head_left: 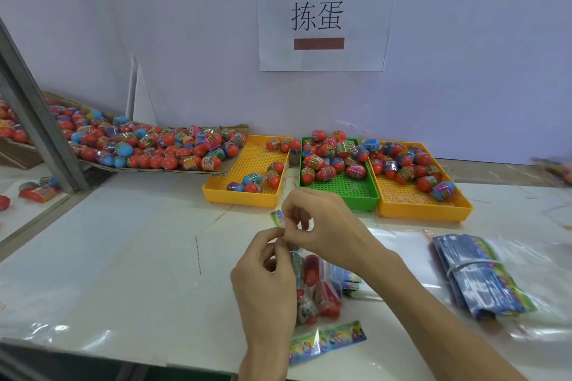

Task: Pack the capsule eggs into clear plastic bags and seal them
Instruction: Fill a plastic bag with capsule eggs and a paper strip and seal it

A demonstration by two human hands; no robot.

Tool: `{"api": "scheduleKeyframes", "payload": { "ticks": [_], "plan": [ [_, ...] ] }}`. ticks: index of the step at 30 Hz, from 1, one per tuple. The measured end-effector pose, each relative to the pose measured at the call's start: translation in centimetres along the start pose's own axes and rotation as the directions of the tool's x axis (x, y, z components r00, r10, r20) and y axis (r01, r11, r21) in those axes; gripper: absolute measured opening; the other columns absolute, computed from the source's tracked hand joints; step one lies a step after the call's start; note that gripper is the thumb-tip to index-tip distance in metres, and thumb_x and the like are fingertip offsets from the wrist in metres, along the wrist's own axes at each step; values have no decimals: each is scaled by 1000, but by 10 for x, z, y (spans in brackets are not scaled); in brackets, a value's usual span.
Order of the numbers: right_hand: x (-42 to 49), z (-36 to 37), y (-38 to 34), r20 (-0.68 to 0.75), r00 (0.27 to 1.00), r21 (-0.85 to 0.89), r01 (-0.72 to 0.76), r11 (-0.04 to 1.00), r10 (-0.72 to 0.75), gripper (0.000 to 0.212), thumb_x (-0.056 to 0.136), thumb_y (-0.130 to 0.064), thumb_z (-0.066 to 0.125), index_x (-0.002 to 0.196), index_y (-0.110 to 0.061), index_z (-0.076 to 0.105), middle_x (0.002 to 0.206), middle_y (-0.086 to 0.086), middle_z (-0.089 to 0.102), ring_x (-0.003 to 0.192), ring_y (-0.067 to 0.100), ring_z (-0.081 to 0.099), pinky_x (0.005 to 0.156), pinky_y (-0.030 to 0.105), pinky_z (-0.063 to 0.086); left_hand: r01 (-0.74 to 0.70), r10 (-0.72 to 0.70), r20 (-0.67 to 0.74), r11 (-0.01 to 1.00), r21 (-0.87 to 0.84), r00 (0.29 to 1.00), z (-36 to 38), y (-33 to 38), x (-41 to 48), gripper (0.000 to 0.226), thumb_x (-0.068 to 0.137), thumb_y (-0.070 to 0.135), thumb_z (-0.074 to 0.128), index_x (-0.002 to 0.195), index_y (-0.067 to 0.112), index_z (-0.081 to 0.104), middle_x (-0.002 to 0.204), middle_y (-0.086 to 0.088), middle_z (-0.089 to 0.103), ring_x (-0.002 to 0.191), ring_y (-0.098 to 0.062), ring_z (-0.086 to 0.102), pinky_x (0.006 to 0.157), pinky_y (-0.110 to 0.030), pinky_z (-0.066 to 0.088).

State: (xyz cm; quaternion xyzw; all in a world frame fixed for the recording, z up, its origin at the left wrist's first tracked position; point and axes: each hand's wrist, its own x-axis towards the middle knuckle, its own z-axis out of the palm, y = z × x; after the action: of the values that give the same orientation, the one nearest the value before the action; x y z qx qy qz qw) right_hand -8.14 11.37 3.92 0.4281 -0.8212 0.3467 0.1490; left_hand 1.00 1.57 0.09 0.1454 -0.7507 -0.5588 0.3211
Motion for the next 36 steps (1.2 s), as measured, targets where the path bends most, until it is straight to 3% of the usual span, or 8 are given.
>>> {"api": "scheduleKeyframes", "payload": {
  "ticks": [10, 16, 22, 25, 27, 29, 31, 36],
  "plan": [
    [3, -21, 23, -329, 924, 34, -193, 981, 193, 13, 85, -2, 65, 81, -14, 63, 71, -5, 61, 63, 12, 55, 58, 25, 48, 132, -152, -83, 969, -211, 985, -3, -4, 2, 23, 100, 13, 60, 87, 30, 69, 77, 14, 76, 76, 0, 72, 59, -12, 53],
    [16, -70, 9, -529, 763, 274, -260, 926, 371, 21, 90, -3, 64, 76, -18, 63, 64, 0, 63, 57, 7, 50, 56, 26, 43, 248, -334, -159, 881, -402, 929, -12, -13, 8, 17, 102, 16, 57, 94, 22, 71, 83, 4, 79, 88, -23, 74, 84, -56, 59],
    [35, -168, -18, 39, 998, 327, -60, 943, 50, 5, 87, -22, 72, 83, -22, 73, 74, -4, 70, 67, 8, 63, 68, 18, 51, 248, -336, -151, 875, -417, 930, -11, -11, 8, 18, 103, 18, 56, 94, 25, 71, 85, 4, 79, 94, -23, 74, 84, -53, 59],
    [40, -188, -2, 117, 992, 834, -126, 538, 51, 4, 89, -23, 68, 86, -21, 70, 78, -4, 66, 69, 10, 59, 69, 23, 52, 254, -342, -151, 872, -419, 927, -11, -12, 9, 19, 103, 17, 56, 95, 26, 71, 84, 5, 79, 94, -22, 74, 81, -47, 61],
    [36, -176, 33, 152, 894, 648, -412, 641, 421, 11, 97, -12, 55, 96, -17, 64, 89, 0, 69, 73, 11, 60, 72, 26, 53, 266, -351, -142, 870, -416, 925, -10, -11, 9, 19, 103, 17, 56, 95, 24, 71, 84, 5, 79, 92, -22, 74, 79, -48, 61],
    [15, -177, 70, 317, 785, -82, -537, 839, 533, 13, 102, -9, 48, 106, -14, 59, 110, 7, 69, 88, 21, 62, 87, 33, 54, 282, -365, -135, 866, -413, 921, -10, -11, 9, 19, 103, 17, 56, 95, 24, 71, 83, 5, 78, 89, -22, 74, 79, -51, 61],
    [10, -183, 68, 208, 749, -514, -464, 722, 630, 15, 100, -11, 54, 105, -19, 65, 105, 0, 72, 90, 18, 63, 90, 32, 51, 286, -368, -130, 863, -417, 921, -9, -11, 11, 18, 103, 18, 56, 94, 24, 71, 83, 6, 78, 90, -23, 74, 82, -56, 60],
    [1, -165, 45, -375, 891, -139, -327, 935, 256, 33, 87, -3, 62, 83, -33, 73, 70, -13, 72, 62, 9, 61, 61, 16, 46, 309, -386, -90, 839, -447, 918, -6, -10, 12, 16, 102, 21, 57, 96, 24, 71, 87, 5, 79, 91, -22, 74, 79, -47, 60]
  ]
}}
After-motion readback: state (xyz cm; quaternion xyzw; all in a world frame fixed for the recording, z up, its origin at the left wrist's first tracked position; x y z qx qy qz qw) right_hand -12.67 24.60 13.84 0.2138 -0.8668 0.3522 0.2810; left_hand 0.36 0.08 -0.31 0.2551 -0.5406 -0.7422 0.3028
